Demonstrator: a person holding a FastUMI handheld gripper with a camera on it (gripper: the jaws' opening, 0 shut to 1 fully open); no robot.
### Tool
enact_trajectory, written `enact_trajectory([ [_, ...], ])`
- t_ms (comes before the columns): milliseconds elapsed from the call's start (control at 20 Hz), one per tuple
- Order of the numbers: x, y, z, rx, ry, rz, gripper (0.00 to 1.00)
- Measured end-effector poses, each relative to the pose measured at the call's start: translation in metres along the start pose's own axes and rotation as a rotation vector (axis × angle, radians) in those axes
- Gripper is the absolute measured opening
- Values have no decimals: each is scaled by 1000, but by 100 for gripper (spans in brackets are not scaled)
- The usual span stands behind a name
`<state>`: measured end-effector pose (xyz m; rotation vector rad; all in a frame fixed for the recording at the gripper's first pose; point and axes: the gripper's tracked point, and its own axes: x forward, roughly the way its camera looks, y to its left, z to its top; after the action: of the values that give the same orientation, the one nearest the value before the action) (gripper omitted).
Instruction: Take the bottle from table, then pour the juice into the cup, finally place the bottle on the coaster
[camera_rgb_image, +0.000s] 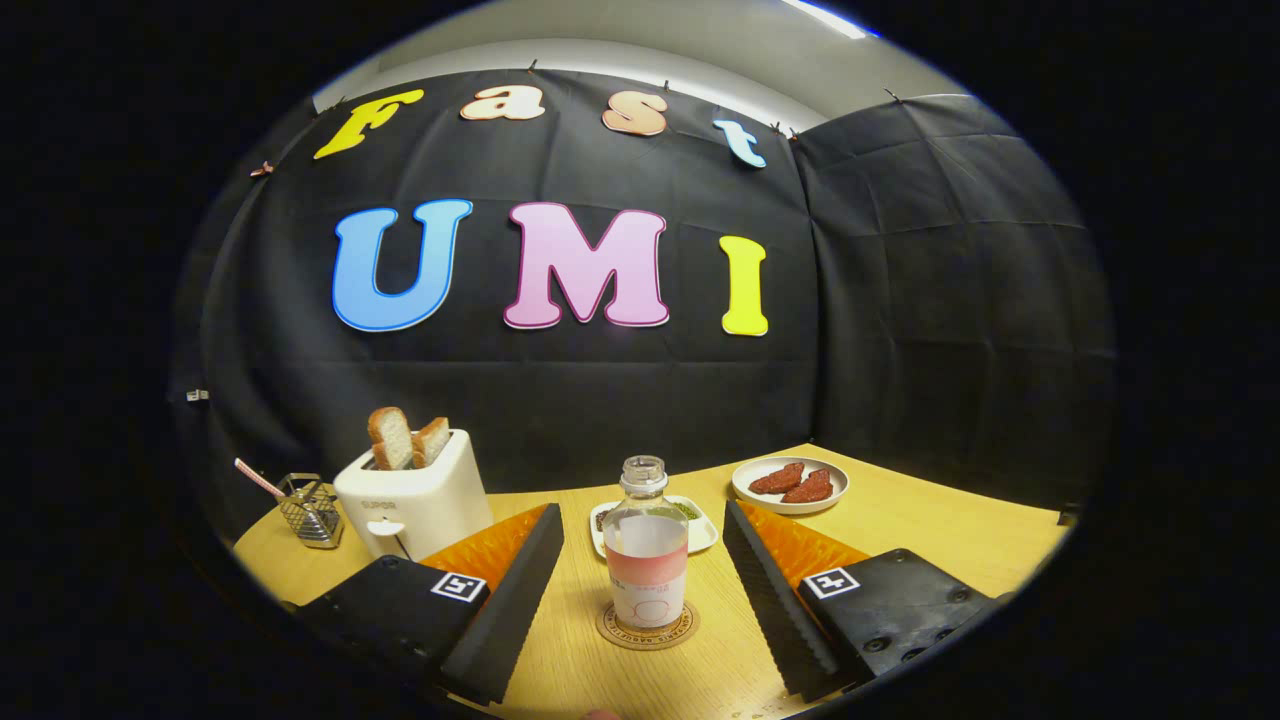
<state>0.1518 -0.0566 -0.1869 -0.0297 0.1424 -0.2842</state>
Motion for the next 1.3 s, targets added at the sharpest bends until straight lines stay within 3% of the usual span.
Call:
enact_trajectory([
  [350,-70,1,77,14,-70,68,99],
  [600,-115,16,107,-18,-75,143,99],
  [800,-144,34,121,27,-81,208,99],
  [1300,-181,22,130,56,-90,179,100],
])
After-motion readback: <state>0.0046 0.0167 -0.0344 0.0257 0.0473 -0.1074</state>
